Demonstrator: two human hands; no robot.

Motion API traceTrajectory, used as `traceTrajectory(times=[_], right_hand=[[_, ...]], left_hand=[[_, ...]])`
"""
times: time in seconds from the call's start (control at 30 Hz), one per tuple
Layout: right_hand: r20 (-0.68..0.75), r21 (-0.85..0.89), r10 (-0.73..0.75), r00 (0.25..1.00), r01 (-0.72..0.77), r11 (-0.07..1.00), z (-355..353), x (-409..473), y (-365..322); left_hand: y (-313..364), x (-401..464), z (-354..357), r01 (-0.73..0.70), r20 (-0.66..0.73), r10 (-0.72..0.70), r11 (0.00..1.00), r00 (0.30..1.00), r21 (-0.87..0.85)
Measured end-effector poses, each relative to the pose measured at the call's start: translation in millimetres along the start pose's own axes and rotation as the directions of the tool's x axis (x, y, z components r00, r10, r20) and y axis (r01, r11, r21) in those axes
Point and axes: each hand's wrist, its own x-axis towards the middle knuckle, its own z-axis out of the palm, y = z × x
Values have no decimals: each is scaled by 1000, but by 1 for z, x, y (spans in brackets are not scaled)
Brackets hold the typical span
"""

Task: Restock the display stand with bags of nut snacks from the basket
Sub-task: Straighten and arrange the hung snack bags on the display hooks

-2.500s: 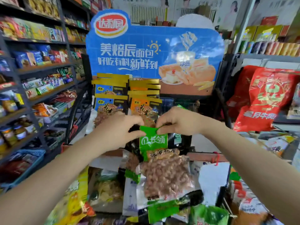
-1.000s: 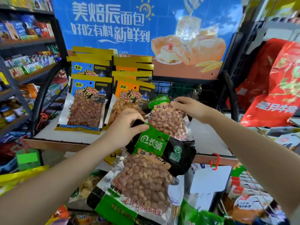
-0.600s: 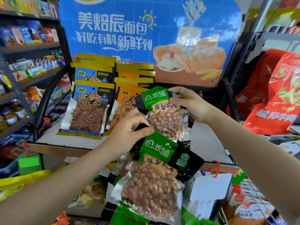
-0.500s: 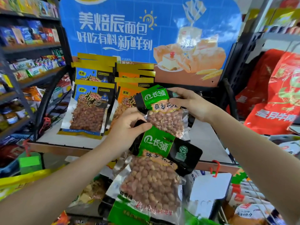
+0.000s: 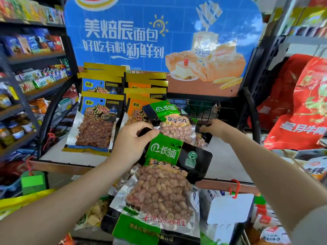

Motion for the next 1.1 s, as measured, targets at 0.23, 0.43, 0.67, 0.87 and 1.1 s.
traceTrajectory(times=[0.23, 0.43, 0.67, 0.87, 1.1], right_hand=[[-447, 438, -115, 887, 329, 837, -44, 2, -24], [-624, 3, -215, 751, 278, 961, -73, 12, -43], [-661, -531, -550, 510, 199, 824, -25, -15, -23], [-426, -399, -608, 669, 464, 791, 6, -33, -25], [147, 790, -239, 960, 32, 613, -9, -56, -33]], left_hand=[[5, 6, 4, -21, -21, 21, 1000, 1000, 21], [12, 13, 9, -33, -11, 34, 997, 999, 63], [9, 15, 10, -17, -15, 18, 999, 1000, 50], [8, 10, 12, -46, -18, 47, 998, 999, 53], [12, 5, 9, -59, 70, 62, 997, 996, -46]])
